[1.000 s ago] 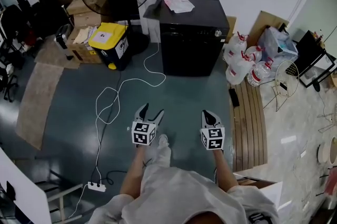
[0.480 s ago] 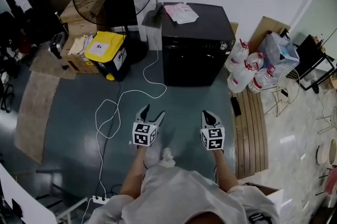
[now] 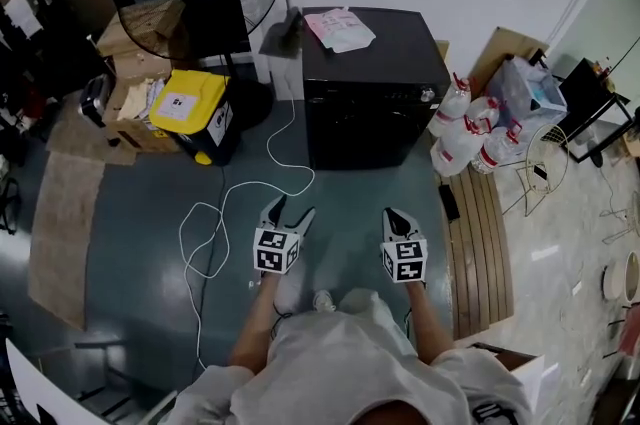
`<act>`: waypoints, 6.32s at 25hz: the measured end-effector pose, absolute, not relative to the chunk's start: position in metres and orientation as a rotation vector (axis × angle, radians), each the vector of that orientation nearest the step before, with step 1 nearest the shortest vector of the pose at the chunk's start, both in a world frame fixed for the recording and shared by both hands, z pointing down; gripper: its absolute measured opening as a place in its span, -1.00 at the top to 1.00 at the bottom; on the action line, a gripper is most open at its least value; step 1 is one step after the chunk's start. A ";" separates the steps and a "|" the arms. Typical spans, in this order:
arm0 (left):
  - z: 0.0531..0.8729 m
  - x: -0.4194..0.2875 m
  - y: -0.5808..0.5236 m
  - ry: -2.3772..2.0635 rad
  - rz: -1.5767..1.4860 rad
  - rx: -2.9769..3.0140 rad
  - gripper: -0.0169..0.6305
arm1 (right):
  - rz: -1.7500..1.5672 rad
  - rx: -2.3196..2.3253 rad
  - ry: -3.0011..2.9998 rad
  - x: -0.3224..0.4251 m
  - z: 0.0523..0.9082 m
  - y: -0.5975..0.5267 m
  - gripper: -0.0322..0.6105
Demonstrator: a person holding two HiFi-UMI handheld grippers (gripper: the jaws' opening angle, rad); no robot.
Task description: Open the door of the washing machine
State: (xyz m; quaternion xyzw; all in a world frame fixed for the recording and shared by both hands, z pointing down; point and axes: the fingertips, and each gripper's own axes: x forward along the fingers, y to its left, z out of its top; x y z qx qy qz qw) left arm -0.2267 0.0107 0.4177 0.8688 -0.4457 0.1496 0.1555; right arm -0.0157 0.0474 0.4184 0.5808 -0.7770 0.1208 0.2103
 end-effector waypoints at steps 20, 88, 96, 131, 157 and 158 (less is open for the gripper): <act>0.449 -0.169 -0.141 -1.254 0.513 2.467 0.01 | 0.409 1.579 -2.164 0.038 0.454 -0.104 0.90; 0.804 -0.078 -0.419 -0.959 1.171 2.649 0.01 | 0.702 1.219 -2.086 0.035 0.729 -0.263 0.90; 0.824 -0.065 -0.440 -0.948 1.161 2.680 0.01 | 0.734 1.219 -2.061 0.040 0.751 -0.253 0.90; 0.831 -0.054 -0.427 -1.112 1.111 2.726 0.07 | 0.720 1.143 -2.105 0.058 0.781 -0.205 0.90; 0.826 -0.037 -0.267 -0.980 1.180 2.685 0.27 | 0.706 1.237 -2.113 0.044 0.759 -0.089 0.90; 0.825 -0.034 -0.258 -0.958 1.182 2.691 0.28 | 0.708 1.245 -2.109 0.045 0.759 -0.083 0.90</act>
